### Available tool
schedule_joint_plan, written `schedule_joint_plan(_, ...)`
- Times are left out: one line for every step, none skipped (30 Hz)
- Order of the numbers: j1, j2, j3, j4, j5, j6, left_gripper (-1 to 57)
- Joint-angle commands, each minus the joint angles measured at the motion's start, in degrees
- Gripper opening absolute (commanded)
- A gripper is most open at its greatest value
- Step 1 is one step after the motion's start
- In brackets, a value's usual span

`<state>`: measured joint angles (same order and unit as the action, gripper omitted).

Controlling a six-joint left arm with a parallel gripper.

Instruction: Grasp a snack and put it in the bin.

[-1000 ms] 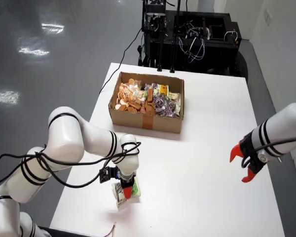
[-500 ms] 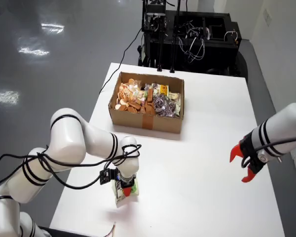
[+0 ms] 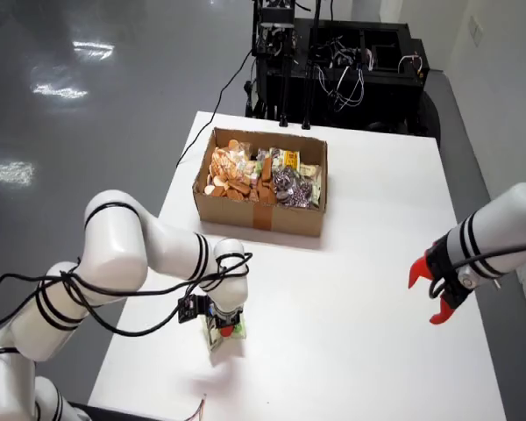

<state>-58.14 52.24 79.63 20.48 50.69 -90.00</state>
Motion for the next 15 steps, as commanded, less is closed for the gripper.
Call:
schedule_joint_plan(-0.14, -0.75, -1.18, 1.06, 1.11, 0.67, 5.3)
schedule_joint_plan(-0.23, -0.8, -1.72, 1.41, 1.45, 1.08, 5.1)
schedule_joint_plan(-0.31, -0.8, -2.38, 1.8, 1.85, 1.59, 5.0)
schedule_joint_plan(-0.38, -0.79, -3.13, 2.21, 2.3, 2.18, 4.9)
schedule_joint_plan(-0.44, -0.74, -3.96, 2.61, 2.74, 2.87, 4.8)
schedule_joint_plan(-0.46, -0.69, -4.86, 3.0, 3.16, 3.63, 4.8)
schedule_joint_plan(-0.45, -0.63, -5.8, 3.39, 3.57, 4.49, 4.7)
schedule_joint_plan(-0.4, -0.58, -6.79, 3.76, 3.95, 5.44, 4.7)
schedule_joint_plan(-0.31, -0.54, -7.8, 4.14, 4.31, 6.44, 4.6)
schedule_joint_plan(-0.17, -0.51, -8.86, 4.5, 4.65, 7.54, 4.6)
schedule_joint_plan(0.01, -0.49, -9.96, 4.85, 4.97, 8.73, 4.6)
schedule_joint_plan(0.25, -0.47, -11.06, 5.18, 5.28, 9.95, 4.6)
schedule_joint_plan(0.52, -0.45, -12.15, 5.48, 5.58, 11.18, 4.6)
schedule_joint_plan(0.83, -0.44, -13.2, 5.76, 5.84, 12.41, 4.6)
schedule_joint_plan(1.19, -0.43, -14.22, 6.01, 6.08, 13.6, 4.6)
